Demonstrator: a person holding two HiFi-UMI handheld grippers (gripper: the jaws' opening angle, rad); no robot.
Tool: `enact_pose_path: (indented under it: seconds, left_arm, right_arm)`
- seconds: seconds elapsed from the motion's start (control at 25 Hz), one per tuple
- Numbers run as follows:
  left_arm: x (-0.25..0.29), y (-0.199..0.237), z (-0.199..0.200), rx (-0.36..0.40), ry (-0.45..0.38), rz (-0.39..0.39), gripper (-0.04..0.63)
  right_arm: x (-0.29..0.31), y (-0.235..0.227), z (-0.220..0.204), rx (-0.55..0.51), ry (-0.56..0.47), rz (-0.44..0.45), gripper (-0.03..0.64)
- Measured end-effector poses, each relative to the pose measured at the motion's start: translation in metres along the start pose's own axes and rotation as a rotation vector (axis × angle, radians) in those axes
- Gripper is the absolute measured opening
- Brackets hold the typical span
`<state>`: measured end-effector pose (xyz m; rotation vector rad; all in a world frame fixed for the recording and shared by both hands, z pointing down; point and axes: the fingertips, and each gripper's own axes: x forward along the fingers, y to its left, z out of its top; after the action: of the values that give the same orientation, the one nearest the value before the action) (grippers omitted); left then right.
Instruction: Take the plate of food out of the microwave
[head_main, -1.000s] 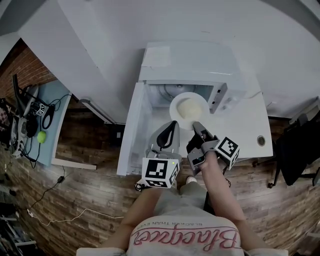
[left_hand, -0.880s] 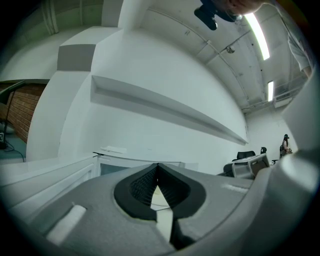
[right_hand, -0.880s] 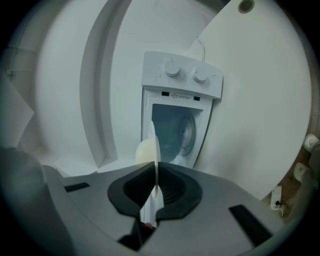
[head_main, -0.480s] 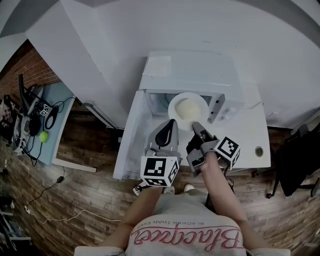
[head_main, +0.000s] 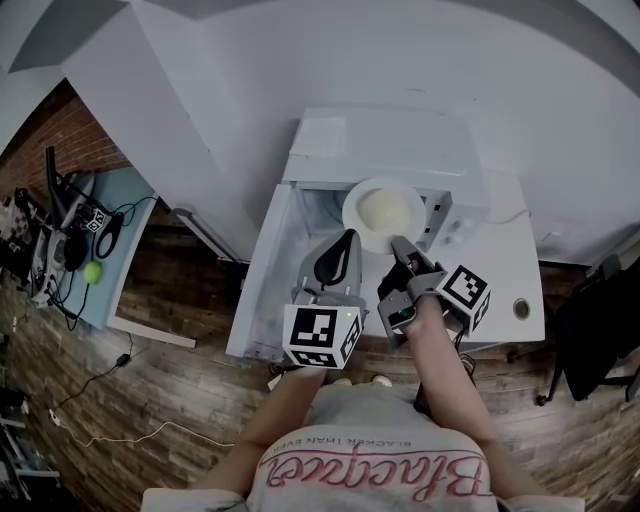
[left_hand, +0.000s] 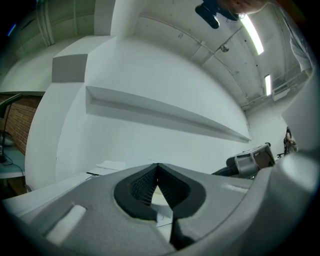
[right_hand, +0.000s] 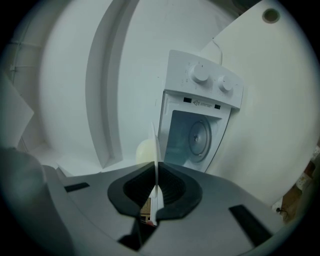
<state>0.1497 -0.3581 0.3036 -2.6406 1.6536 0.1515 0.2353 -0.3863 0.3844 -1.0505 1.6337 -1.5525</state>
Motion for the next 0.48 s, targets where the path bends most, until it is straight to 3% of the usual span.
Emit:
enact_pose_path:
  seconds: [0.48]
  left_arm:
    - [-0.002, -0.003, 0.018, 0.016, -0.038, -0.007, 0.005]
  right_arm:
    - [-0.003, 0.024, -0.004, -0.001, -0.008, 0.054, 0.021]
